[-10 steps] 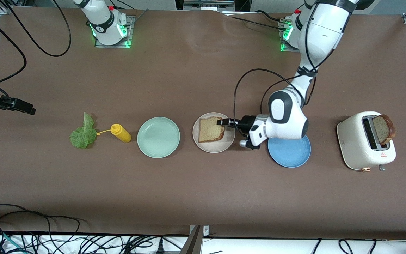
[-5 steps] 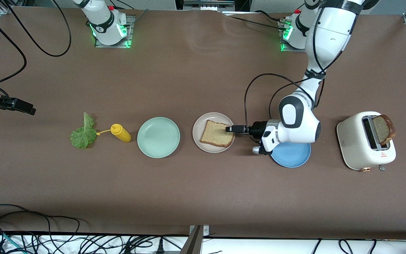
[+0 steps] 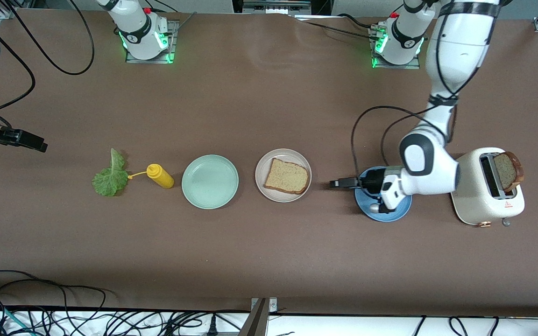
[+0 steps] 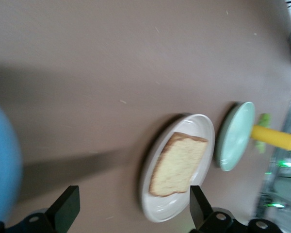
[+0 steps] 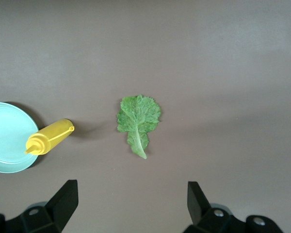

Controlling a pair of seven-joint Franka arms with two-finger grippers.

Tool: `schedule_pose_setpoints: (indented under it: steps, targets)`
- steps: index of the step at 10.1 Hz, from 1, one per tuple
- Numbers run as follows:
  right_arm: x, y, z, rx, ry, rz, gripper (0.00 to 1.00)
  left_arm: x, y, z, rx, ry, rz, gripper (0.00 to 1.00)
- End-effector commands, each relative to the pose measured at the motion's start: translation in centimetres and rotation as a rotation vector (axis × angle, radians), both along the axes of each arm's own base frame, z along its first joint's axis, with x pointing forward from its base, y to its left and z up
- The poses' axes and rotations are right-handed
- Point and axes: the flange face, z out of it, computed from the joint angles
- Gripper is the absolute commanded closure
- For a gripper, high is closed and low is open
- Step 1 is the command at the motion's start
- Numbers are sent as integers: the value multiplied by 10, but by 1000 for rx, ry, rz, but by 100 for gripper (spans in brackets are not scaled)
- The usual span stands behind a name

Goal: Make sandwich on beige plate with both arms
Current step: 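Lower the toast onto the beige plate and open the left gripper, then raise the left gripper away while the right gripper reaches the lettuce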

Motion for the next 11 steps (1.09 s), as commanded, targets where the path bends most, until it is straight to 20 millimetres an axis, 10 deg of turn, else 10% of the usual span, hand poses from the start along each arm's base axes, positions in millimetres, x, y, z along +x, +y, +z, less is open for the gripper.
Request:
schedule_pose_setpoints:
  steps: [1,3,7,11]
  targets:
    - [-4,-2,4,21,-6,2,0,-2,83,114,235,-160,-138,0]
    - [5,-2,-18,19,23,2,0,-15,150,192,349,-237,-155,0]
    - [33,-2,-111,11,123,8,0,-77,193,315,593,-287,-285,0]
    - [51,0,-235,10,200,12,0,-124,238,377,708,-186,-273,0]
